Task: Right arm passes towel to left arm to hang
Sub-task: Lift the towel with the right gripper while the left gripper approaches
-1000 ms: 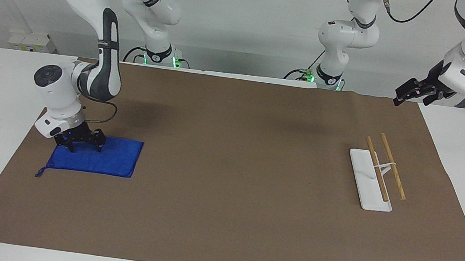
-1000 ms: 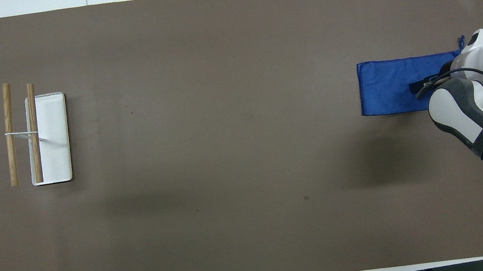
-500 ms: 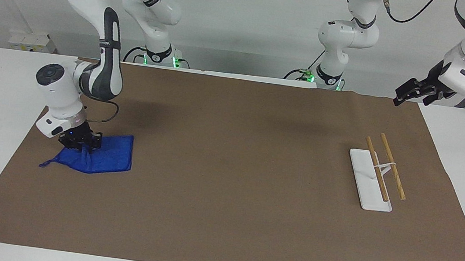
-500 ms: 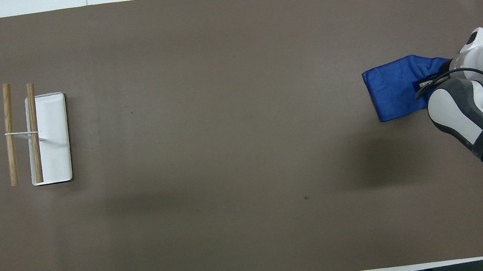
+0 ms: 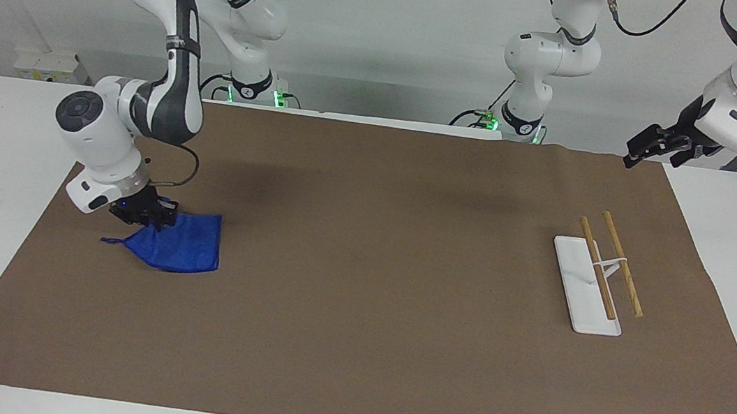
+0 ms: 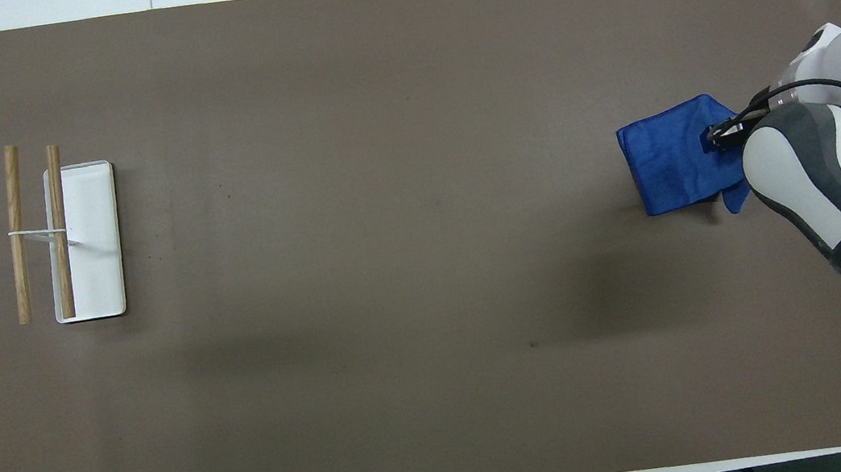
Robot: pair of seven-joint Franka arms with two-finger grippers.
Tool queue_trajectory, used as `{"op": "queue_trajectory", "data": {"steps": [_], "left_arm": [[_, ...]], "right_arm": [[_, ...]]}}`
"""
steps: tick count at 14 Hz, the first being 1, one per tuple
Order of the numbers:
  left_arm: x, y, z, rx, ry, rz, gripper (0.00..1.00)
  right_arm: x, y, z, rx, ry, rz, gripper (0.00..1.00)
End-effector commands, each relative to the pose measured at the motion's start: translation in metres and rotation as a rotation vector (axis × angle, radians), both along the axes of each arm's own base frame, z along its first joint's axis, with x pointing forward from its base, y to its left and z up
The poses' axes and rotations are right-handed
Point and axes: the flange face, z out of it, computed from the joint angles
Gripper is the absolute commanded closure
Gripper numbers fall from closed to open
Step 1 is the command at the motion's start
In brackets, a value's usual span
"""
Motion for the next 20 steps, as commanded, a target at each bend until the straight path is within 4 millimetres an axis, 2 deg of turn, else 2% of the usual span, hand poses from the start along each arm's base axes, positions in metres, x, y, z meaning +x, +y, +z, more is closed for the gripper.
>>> {"op": "queue_trajectory", "data": {"steps": [1, 5, 8, 10, 12, 13, 15, 16, 17, 18, 19, 20], "left_arm": [[-0.002, 0.001, -0.001, -0.002, -0.009, 0.003, 0.0], [-0.003, 0.001, 0.0, -0.002, -0.01, 0.003, 0.0], [-0.003, -0.003, 0.0, 0.004, -0.012, 0.017, 0.0], [0.004, 0.001, -0.007, 0.029, -0.05, 0.255, 0.0], [0.006, -0.018, -0.021, 0.04, -0.082, 0.556, 0.0], [0.007, -0.035, -0.029, -0.002, -0.07, 0.675, 0.0], [0.009, -0.047, -0.036, -0.02, -0.036, 0.892, 0.0], [0.01, -0.063, -0.042, -0.034, -0.032, 0.989, 0.0], [0.009, -0.079, -0.051, -0.045, -0.029, 1.094, 0.0], [0.005, -0.095, -0.061, -0.041, -0.025, 1.194, 0.0], [-0.003, -0.109, -0.066, -0.041, -0.022, 1.304, 0.0], [-0.007, -0.114, -0.073, -0.036, -0.008, 1.413, 0.0]], "right_arm": [[0.0, 0.051, 0.033, 0.011, 0.038, -0.133, 1.0], [-0.002, 0.155, 0.077, 0.1, 0.056, -0.385, 1.0], [-0.013, 0.234, 0.102, 0.181, 0.083, -0.564, 1.0], [-0.019, 0.277, 0.117, 0.272, 0.101, -0.699, 1.0], [-0.033, 0.325, 0.129, 0.345, 0.091, -0.763, 1.0], [-0.04, 0.35, 0.131, 0.385, 0.099, -0.808, 1.0], [-0.048, 0.382, 0.144, 0.494, 0.133, -0.925, 1.0], [-0.056, 0.397, 0.151, 0.545, 0.149, -0.941, 1.0], [-0.059, 0.406, 0.156, 0.584, 0.168, -0.958, 1.0], [-0.06, 0.415, 0.167, 0.639, 0.182, -0.984, 1.0], [-0.062, 0.424, 0.169, 0.676, 0.2, -1.009, 1.0], [-0.065, 0.432, 0.173, 0.716, 0.195, -1.03, 1.0]]}}
